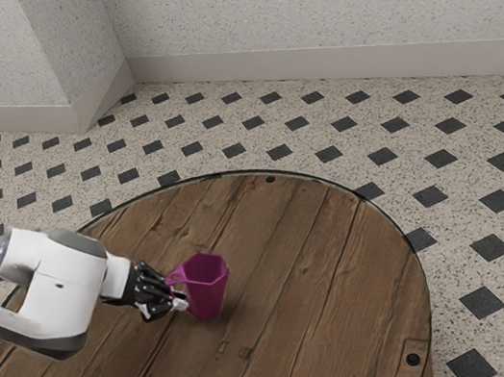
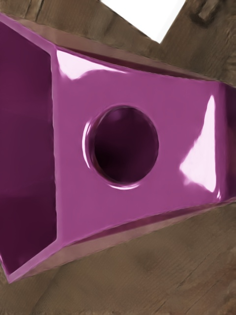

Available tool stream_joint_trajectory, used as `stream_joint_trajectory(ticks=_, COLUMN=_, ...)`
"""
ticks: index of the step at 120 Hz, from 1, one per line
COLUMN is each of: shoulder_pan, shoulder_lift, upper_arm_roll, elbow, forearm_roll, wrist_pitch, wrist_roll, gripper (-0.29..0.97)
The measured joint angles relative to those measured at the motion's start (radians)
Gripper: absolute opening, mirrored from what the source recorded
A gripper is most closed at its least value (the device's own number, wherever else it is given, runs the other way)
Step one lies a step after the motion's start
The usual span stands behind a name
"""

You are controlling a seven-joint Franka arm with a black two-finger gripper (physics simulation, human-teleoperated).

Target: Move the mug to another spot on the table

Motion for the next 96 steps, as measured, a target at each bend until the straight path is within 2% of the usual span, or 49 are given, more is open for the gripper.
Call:
stream_joint_trajectory(ticks=21, shoulder_pan=0.009, shoulder_lift=0.039, upper_arm_roll=0.004, elbow=0.013, forearm_roll=-0.018, wrist_pitch=-0.015, wrist_roll=0.041, gripper=-0.09)
stream_joint_trajectory(ticks=28, shoulder_pan=0.008, shoulder_lift=0.044, upper_arm_roll=0.004, elbow=0.015, forearm_roll=-0.021, wrist_pitch=-0.019, wrist_roll=0.053, gripper=-0.05)
stream_joint_trajectory(ticks=50, shoulder_pan=0.024, shoulder_lift=0.041, upper_arm_roll=0.006, elbow=0.006, forearm_roll=-0.007, wrist_pitch=-0.041, wrist_roll=0.068, gripper=0.30)
stream_joint_trajectory(ticks=60, shoulder_pan=0.042, shoulder_lift=0.034, upper_arm_roll=0.007, elbow=0.000, forearm_roll=0.003, wrist_pitch=-0.047, wrist_roll=0.072, gripper=0.42)
stream_joint_trajectory(ticks=76, shoulder_pan=0.090, shoulder_lift=-0.035, upper_arm_roll=0.018, elbow=-0.035, forearm_roll=0.035, wrist_pitch=-0.047, wrist_roll=0.077, gripper=0.54)
stream_joint_trajectory(ticks=96, shoulder_pan=0.171, shoulder_lift=-0.181, upper_arm_roll=0.049, elbow=-0.067, forearm_roll=0.115, wrist_pitch=-0.023, wrist_roll=0.079, gripper=0.62)
